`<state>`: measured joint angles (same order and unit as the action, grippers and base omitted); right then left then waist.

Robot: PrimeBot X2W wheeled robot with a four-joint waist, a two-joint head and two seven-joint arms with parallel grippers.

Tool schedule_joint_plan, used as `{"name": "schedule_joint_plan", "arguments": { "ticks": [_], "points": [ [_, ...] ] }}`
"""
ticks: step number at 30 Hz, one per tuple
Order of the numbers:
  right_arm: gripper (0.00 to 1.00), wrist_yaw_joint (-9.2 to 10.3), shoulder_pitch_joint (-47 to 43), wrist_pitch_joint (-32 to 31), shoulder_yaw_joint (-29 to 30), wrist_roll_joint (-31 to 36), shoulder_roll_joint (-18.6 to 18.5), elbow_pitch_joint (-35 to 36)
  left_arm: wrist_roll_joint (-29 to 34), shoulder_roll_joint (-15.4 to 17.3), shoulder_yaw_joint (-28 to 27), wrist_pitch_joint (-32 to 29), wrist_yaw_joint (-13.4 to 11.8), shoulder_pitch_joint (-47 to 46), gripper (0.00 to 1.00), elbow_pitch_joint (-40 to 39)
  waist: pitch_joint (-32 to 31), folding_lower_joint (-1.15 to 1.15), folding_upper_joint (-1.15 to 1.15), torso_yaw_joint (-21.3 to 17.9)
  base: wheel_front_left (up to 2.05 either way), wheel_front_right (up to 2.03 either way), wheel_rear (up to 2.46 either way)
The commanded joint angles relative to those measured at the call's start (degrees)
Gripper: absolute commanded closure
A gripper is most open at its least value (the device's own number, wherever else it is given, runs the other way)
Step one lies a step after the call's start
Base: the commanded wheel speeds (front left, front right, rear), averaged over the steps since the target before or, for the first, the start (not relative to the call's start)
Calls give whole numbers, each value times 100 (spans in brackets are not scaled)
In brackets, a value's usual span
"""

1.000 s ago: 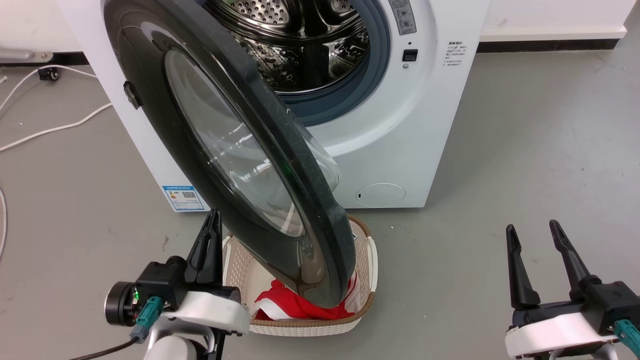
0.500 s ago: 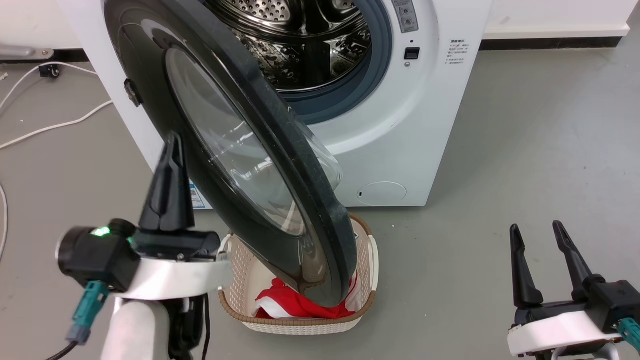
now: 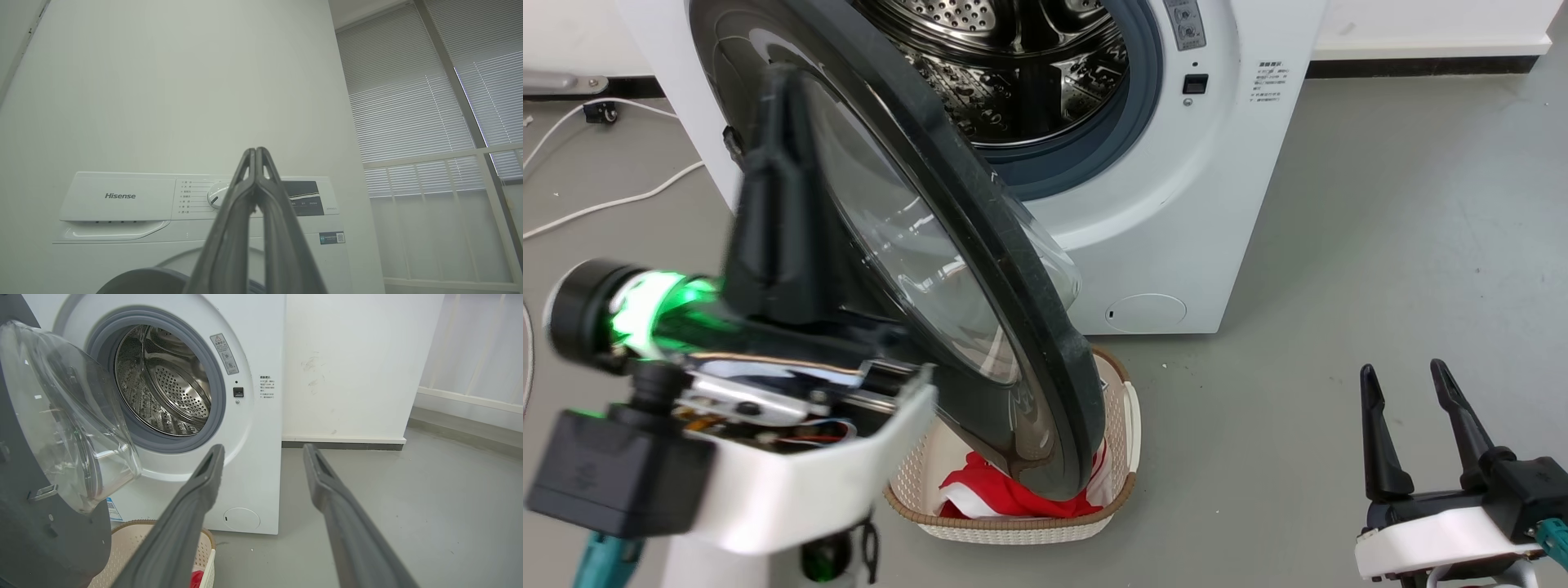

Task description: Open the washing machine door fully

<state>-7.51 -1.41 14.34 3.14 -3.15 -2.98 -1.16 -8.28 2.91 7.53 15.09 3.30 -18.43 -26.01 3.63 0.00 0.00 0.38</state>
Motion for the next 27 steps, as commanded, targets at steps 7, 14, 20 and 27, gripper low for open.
{"name": "schedule_joint_plan", "arguments": {
  "ticks": [7, 14, 20, 27],
  "points": [
    [0, 4, 66, 9, -9, -12, 20, 20, -24, -2, 1232, 11, 229, -346, 100, -13, -9, 0, 0, -27, 0, 0, 0],
    [0, 4, 6, -8, -25, -78, 18, -8, -174, 131, 2336, -327, 361, 70, 100, 175, -35, 0, 0, -71, 0, 0, 0],
    [0, 4, -41, -24, -19, -103, 18, -19, -536, 371, 3117, -695, 390, 874, 100, 592, -40, 0, 0, -54, 0, 0, 0],
    [0, 4, 16, -42, -75, -128, 18, -38, -704, 472, 3462, -731, 367, 1410, 100, 1197, -16, 0, 0, -20, 0, 0, 0]
  ]
}}
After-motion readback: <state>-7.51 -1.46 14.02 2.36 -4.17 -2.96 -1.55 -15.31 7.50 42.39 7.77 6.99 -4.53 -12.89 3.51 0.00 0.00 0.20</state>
